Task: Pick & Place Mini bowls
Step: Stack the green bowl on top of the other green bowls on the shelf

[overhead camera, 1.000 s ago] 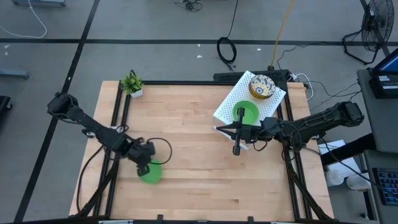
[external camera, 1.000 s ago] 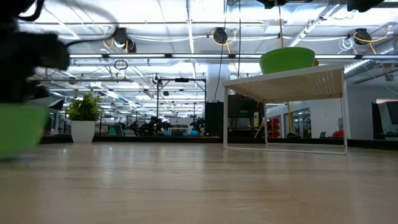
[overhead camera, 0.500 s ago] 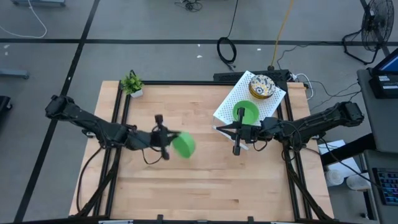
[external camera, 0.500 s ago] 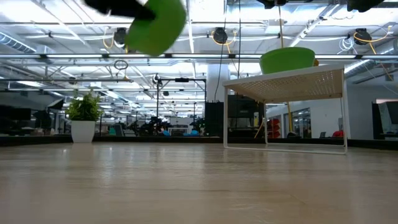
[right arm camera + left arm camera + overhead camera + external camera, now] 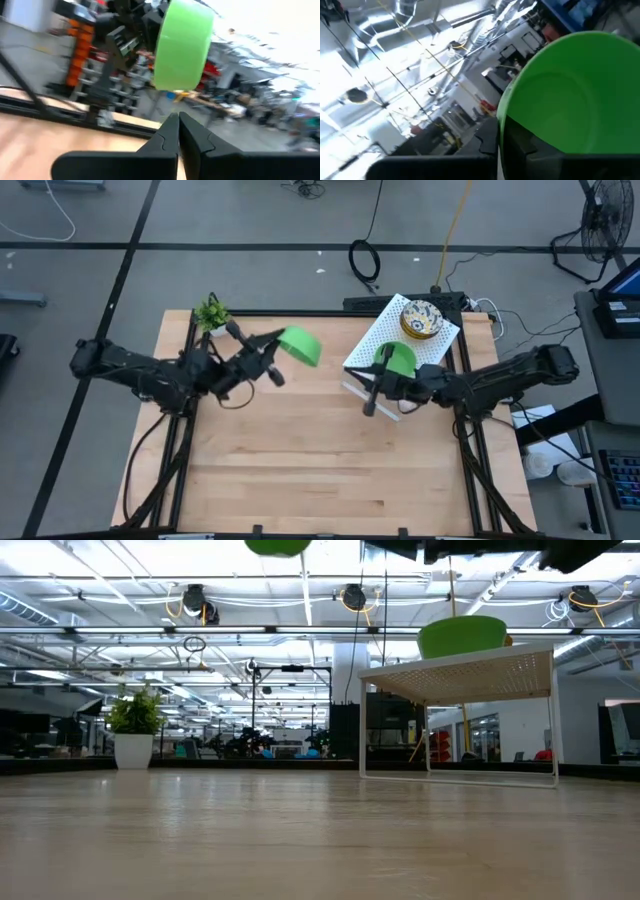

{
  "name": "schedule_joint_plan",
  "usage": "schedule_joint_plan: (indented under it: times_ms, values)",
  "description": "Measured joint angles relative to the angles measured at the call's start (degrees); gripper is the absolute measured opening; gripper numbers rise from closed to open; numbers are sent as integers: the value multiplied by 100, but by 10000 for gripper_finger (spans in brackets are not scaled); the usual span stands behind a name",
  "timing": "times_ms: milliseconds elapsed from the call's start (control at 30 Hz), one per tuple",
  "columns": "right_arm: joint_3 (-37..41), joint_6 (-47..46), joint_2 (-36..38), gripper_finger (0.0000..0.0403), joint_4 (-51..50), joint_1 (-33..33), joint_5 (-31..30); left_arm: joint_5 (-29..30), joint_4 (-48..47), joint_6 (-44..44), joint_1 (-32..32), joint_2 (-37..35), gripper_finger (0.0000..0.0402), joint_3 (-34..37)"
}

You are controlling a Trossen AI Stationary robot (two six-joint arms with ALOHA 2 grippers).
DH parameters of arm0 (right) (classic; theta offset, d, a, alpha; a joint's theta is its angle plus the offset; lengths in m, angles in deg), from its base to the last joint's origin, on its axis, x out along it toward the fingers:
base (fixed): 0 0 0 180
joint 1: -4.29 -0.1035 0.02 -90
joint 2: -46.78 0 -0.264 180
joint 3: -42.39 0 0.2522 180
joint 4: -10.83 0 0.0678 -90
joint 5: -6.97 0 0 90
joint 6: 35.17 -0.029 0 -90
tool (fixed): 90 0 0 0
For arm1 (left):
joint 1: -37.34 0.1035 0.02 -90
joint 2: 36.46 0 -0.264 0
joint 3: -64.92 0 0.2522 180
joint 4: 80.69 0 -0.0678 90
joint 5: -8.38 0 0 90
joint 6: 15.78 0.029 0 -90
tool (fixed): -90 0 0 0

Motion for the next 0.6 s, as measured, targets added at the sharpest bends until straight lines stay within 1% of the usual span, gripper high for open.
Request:
schedule_joint_plan:
  times_ms: [100,167,267,367,433,500,600]
  values:
    - [-2,551,-419,13,609,15,-261,81,-41,230,264,191,8,-78]
    - [-104,807,-674,37,835,9,-367,317,-174,263,356,416,14,-190]
    - [-435,859,-963,95,794,9,-358,667,-293,533,357,762,14,-392]
    - [-825,605,-1339,165,745,8,-460,904,-304,911,284,1039,6,-522]
    - [-1074,540,-1578,210,737,6,-823,950,-241,1076,231,1205,9,-575]
    - [-1209,669,-1703,249,706,2,-1203,1083,-92,1270,170,1297,14,-575]
    - [-1352,869,-1865,288,701,-5,-1586,1326,79,1583,93,1347,11,-577]
